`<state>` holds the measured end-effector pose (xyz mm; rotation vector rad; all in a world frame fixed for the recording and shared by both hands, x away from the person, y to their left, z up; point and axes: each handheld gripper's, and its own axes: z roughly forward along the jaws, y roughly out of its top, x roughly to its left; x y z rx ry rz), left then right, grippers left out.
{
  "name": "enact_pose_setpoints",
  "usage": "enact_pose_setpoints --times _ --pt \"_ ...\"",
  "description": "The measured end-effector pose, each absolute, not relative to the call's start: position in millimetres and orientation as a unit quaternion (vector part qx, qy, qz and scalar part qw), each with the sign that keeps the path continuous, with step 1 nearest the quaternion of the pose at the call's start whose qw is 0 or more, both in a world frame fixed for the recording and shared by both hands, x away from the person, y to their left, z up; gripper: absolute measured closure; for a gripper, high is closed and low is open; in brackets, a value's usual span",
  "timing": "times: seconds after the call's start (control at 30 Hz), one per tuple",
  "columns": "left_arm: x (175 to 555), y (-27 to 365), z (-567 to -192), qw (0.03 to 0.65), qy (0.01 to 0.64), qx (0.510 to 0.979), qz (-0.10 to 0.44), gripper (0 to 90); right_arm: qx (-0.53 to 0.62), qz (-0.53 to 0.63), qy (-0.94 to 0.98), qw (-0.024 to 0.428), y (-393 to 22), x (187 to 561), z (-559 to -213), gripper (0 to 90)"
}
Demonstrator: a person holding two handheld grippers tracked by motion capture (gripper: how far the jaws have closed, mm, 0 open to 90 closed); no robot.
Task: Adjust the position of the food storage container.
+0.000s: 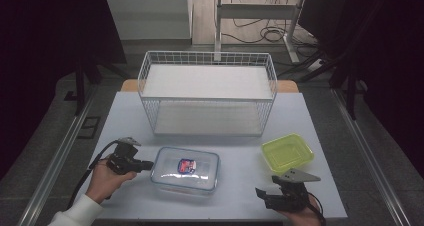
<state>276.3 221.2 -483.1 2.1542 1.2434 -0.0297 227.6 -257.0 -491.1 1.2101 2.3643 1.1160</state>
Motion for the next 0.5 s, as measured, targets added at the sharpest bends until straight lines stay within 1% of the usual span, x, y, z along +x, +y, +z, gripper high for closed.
enact_pose_setpoints --times 0.27,0.37,0.5 --pt "270 199 -482 0.329 0.455 0.827 -0.02 89.9 0.416 0.383 0.815 0.13 -257 228 -492 24.7" --pt "269 196 -483 0.338 0.455 0.824 -0.029 89.9 0.416 0.383 0.814 0.13 -257 228 -491 24.8" --pt "267 196 -484 0.344 0.457 0.82 -0.022 89.8 0.417 0.385 0.813 0.132 -258 228 -491 24.7"
